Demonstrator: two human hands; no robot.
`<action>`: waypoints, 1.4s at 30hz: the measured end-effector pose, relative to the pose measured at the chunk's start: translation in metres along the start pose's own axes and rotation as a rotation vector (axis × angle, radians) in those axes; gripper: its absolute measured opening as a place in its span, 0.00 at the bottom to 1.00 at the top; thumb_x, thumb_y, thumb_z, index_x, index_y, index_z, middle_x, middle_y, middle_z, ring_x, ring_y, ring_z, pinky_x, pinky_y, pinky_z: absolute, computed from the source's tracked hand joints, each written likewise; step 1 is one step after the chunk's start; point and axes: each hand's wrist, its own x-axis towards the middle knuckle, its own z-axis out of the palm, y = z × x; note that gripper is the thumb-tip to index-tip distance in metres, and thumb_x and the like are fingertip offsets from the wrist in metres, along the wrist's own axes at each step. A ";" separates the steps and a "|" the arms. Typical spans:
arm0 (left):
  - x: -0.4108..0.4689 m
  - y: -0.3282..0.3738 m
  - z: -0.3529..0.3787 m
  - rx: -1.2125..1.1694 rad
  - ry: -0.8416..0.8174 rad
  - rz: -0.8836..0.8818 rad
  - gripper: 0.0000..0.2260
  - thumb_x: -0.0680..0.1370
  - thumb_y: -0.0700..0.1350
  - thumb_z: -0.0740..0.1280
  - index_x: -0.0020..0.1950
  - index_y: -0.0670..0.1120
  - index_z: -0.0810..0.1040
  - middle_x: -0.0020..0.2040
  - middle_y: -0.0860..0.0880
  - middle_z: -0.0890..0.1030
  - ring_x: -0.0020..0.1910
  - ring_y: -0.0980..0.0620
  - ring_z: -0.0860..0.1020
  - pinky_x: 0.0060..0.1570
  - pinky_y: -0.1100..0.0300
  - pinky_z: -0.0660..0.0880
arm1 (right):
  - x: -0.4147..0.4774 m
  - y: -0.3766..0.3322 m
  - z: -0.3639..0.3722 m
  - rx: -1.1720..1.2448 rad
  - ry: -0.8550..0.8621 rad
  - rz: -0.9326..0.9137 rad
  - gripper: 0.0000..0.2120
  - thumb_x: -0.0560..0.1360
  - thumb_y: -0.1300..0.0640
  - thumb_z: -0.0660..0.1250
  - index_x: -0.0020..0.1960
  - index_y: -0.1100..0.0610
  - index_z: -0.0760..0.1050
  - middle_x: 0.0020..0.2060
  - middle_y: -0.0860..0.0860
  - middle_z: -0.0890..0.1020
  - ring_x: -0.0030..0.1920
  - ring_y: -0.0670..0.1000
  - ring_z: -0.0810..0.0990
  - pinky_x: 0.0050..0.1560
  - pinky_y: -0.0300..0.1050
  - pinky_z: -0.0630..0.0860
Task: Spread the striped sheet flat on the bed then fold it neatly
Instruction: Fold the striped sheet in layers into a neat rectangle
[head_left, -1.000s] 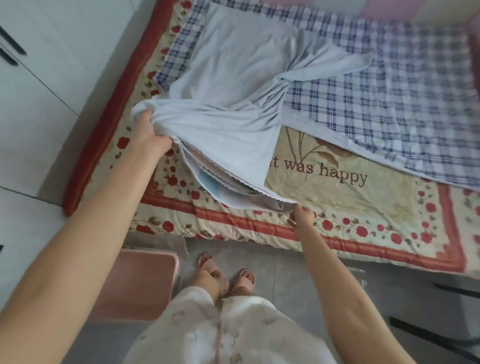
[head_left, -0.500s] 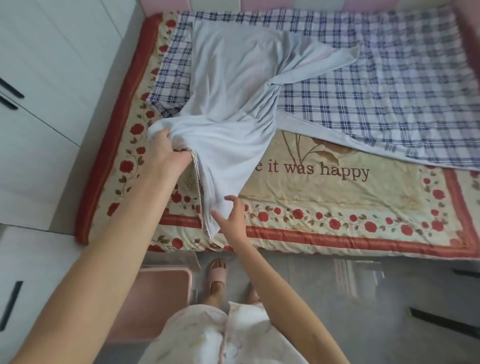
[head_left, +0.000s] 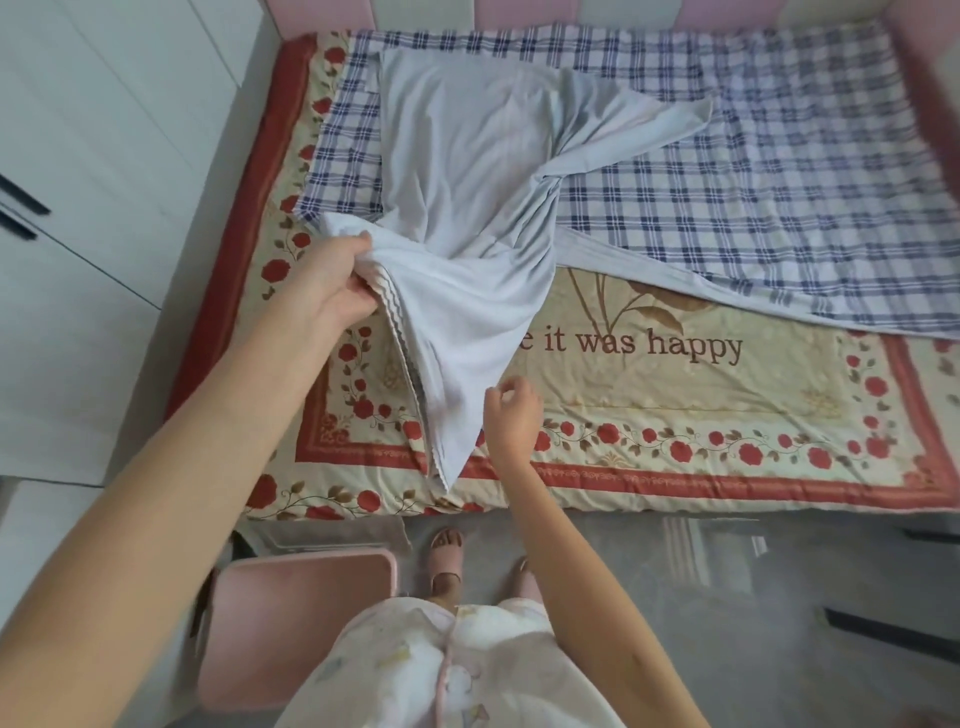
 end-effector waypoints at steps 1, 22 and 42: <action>-0.001 0.000 0.000 0.048 -0.014 0.007 0.00 0.78 0.36 0.64 0.48 0.40 0.74 0.38 0.47 0.73 0.34 0.53 0.72 0.49 0.59 0.75 | -0.002 -0.005 -0.006 0.050 0.027 -0.015 0.06 0.74 0.56 0.63 0.49 0.57 0.72 0.47 0.48 0.76 0.52 0.50 0.72 0.54 0.51 0.72; -0.028 -0.006 -0.028 0.285 -0.139 0.247 0.05 0.75 0.36 0.68 0.42 0.43 0.75 0.36 0.49 0.80 0.34 0.55 0.79 0.30 0.66 0.77 | -0.015 -0.081 -0.018 0.198 -0.115 -0.377 0.09 0.80 0.65 0.59 0.49 0.54 0.75 0.34 0.40 0.76 0.34 0.37 0.74 0.36 0.31 0.67; -0.038 -0.004 0.013 0.237 -0.157 0.321 0.05 0.76 0.37 0.68 0.51 0.40 0.76 0.41 0.46 0.79 0.36 0.54 0.79 0.29 0.65 0.77 | 0.042 -0.092 -0.088 0.188 -0.362 -0.429 0.06 0.75 0.67 0.63 0.45 0.57 0.70 0.37 0.47 0.73 0.37 0.44 0.71 0.38 0.35 0.68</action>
